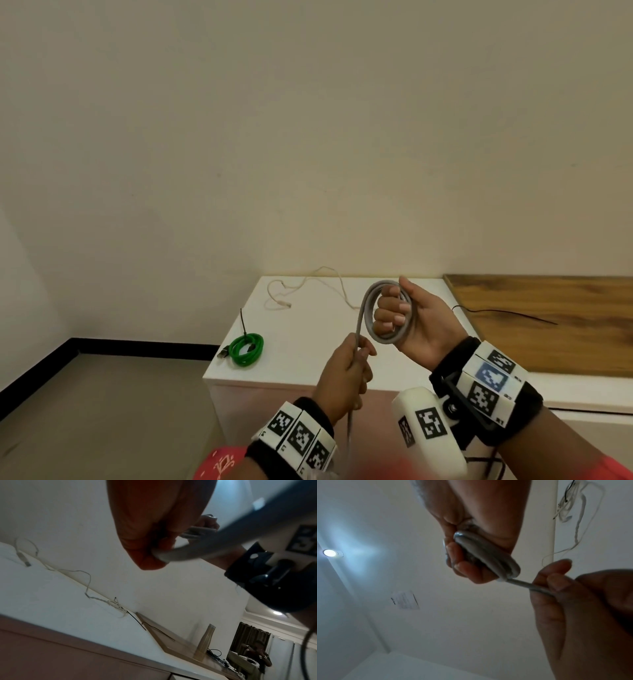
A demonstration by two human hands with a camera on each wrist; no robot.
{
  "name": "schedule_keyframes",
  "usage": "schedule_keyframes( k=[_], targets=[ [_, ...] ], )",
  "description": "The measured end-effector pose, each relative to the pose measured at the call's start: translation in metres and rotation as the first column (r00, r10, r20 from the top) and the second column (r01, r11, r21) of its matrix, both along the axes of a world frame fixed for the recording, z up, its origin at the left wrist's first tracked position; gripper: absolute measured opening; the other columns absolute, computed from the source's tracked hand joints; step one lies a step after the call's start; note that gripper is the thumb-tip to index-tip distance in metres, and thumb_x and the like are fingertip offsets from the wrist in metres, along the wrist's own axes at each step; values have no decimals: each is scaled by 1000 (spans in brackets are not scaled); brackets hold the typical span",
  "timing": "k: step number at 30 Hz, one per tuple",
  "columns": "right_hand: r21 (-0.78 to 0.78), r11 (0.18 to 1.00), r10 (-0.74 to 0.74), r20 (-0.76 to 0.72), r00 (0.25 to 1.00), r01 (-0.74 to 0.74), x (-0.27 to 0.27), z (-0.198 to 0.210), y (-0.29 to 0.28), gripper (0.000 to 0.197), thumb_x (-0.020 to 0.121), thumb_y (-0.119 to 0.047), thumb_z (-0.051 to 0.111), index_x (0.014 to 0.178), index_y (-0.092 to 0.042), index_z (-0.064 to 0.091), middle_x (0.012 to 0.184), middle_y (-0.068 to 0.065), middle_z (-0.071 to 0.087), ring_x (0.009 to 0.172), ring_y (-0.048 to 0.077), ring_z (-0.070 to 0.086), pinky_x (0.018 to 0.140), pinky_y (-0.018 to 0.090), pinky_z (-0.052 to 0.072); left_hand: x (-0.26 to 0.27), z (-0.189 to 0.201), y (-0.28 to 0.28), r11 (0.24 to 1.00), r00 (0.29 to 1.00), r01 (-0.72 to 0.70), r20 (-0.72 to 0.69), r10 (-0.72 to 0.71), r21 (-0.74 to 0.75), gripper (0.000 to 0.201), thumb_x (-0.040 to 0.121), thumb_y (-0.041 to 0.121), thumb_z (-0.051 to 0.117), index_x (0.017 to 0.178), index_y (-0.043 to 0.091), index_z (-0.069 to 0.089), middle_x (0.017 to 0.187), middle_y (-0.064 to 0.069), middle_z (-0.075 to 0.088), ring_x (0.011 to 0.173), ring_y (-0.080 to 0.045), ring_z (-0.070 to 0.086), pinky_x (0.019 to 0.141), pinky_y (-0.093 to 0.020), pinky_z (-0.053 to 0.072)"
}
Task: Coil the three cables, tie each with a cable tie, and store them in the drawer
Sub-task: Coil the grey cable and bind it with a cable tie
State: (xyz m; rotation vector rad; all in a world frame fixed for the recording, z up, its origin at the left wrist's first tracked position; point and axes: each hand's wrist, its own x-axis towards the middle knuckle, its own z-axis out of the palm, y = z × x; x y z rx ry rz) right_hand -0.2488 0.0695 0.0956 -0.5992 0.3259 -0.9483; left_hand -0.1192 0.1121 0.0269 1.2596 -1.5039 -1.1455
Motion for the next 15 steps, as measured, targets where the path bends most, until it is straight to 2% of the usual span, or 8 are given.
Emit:
schedule_keyframes(
  k=[6, 10, 15],
  targets=[
    [9, 992, -128, 173, 976, 129, 6, 2, 2, 53, 94, -38, 29, 55, -13, 55, 46, -3, 44, 39, 11, 43, 44, 21, 45, -5, -6, 15, 991, 996, 80, 42, -85, 111, 21, 97, 15, 28, 83, 26, 39, 54, 6, 35, 37, -3, 30, 39, -19, 27],
    [12, 979, -201, 195, 960, 203, 8, 1, 3, 54, 92, -37, 30, 52, -13, 56, 47, -3, 45, 40, 11, 45, 46, 23, 48, -9, -11, 21, 981, 986, 136, 79, -148, 140, 19, 97, 18, 27, 84, 27, 35, 57, 3, 36, 38, -8, 32, 37, -21, 30],
    [2, 988, -153, 190, 970, 155, 15, 5, 9, 55, 95, -37, 29, 54, -12, 56, 48, -3, 45, 41, 12, 45, 47, 22, 48, -3, -12, 10, 989, 964, 92, 237, -117, 114, 14, 97, 17, 28, 86, 24, 33, 59, 1, 37, 42, -10, 31, 39, -20, 31]
  ],
)
